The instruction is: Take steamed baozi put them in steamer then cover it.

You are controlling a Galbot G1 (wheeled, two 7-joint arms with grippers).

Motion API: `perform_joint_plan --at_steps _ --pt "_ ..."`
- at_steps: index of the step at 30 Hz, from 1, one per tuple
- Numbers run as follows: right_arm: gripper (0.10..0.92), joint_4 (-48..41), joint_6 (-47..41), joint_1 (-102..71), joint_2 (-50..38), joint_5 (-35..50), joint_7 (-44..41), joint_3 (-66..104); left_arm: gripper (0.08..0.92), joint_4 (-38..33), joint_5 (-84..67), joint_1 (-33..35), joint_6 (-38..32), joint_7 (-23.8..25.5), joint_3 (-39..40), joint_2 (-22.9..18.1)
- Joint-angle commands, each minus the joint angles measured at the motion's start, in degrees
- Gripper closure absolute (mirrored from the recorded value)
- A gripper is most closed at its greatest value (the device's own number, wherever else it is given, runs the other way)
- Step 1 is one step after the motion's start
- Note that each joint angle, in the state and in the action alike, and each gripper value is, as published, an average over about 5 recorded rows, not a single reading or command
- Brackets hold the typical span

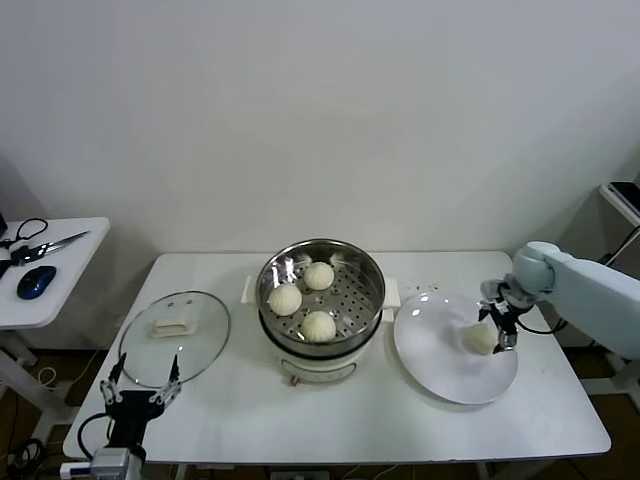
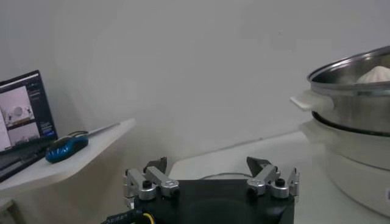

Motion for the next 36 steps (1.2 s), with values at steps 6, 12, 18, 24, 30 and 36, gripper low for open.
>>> perform_joint_plan --at_steps 6,12,18,24,30,36 --pt "0.203 -4.6 0.7 -3.3 2.9 -1.2 -0.3 3.5 0.177 0.3 0.4 0.5 -0.4 0.0 0.0 -0.1" --pt "0.249 -4.2 0.7 -2.4 2.6 -0.7 -0.6 3.0 0.177 0.1 0.5 0.4 -0.4 0.0 0.2 -0.1" --pt "0.312 -1.5 -0.6 1.7 1.1 3.6 0.0 -0.3 0.177 0.1 0.4 0.7 -0.5 0.0 0.2 -0.1" --pt "0.321 4.2 -4.8 19.1 1.4 18.3 1.8 -14.4 0.177 0.3 0.2 0.8 -1.1 0.1 0.9 0.6" --pt "0.321 7.6 -7.1 41.8 9.4 37.3 2.9 -33.3 0.177 -0.2 0.3 0.2 -1.2 0.4 2.7 0.8" --pt "0.321 10.0 -9.4 52.8 20.4 53.7 4.4 -42.1 0.177 -0.1 0.0 -0.5 -1.7 0.5 3.8 0.8"
